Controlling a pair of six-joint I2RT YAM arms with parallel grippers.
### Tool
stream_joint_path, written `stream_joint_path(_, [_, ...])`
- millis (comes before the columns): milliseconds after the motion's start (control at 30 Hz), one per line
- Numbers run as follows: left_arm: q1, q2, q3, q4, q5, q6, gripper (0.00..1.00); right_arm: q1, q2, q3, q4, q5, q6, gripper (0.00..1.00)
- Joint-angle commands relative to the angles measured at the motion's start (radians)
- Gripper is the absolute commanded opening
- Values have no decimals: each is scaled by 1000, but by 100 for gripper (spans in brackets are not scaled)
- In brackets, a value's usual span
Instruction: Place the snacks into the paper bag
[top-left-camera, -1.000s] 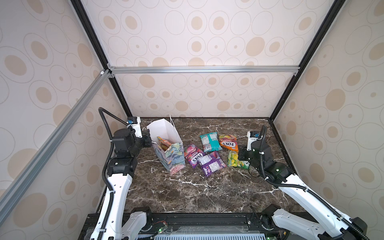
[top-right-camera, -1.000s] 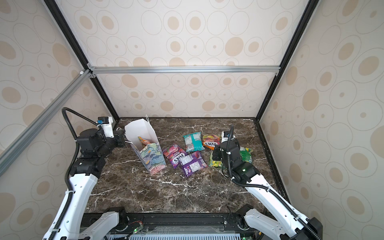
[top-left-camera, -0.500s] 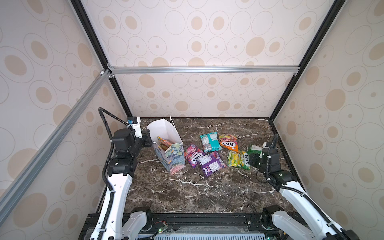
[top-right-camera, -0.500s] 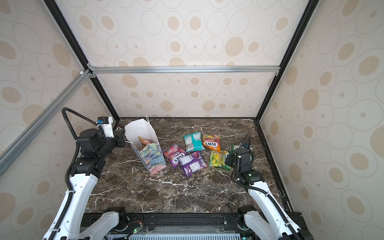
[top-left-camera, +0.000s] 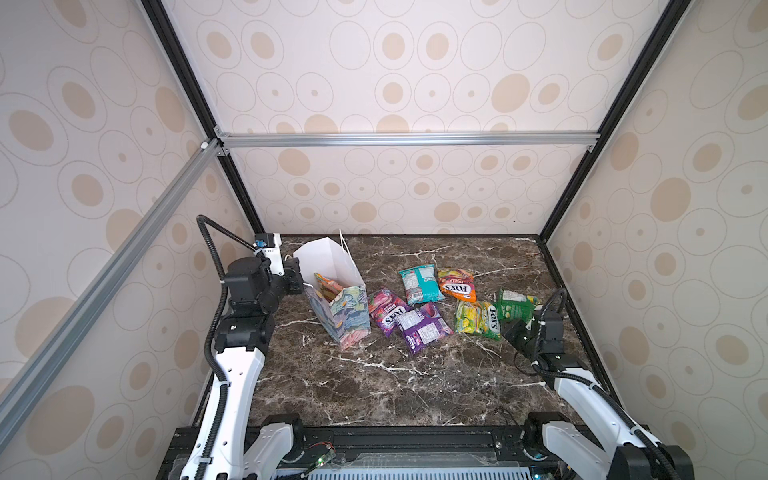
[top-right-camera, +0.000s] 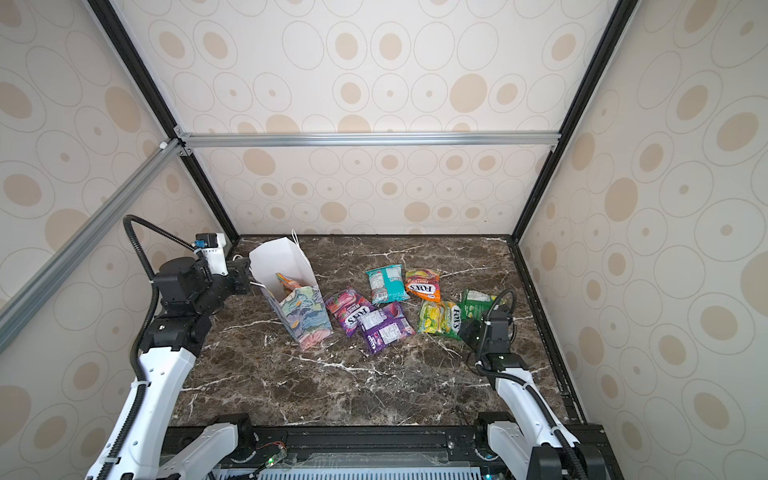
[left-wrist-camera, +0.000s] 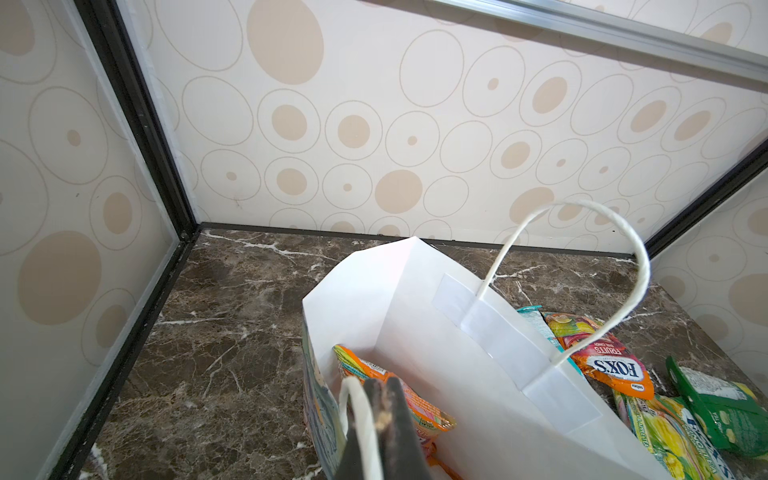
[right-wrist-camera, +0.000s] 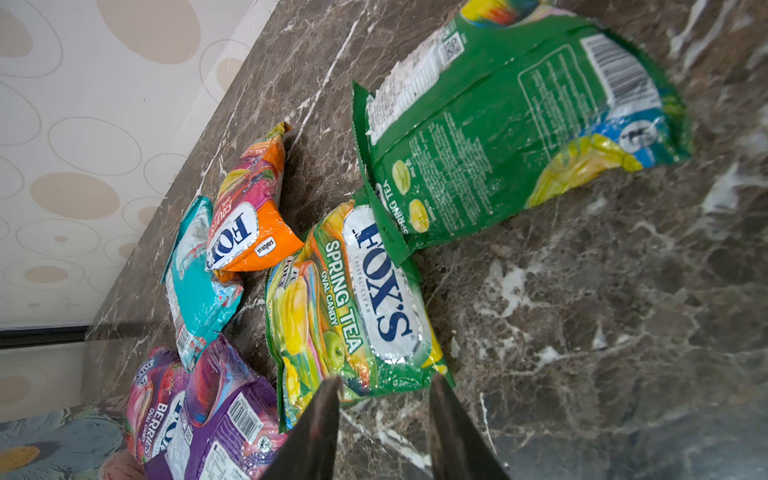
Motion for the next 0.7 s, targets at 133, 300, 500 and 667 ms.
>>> stream_joint_path(133, [7,-4,5,5,-2,8,0,-15,57,-42,101,-53,74,42])
stream_joint_path(300, [8,-5,5,4,-1,7,0,-23,98,-54,143,-72,95,42])
stream_joint_path(500, [7,-6,4,4,-1,7,0,-31,147,-78,205,-93,114,43])
stream_joint_path(667, [8,-2,6,3,2,9,0,-34,194,-88,261,-125,138,43])
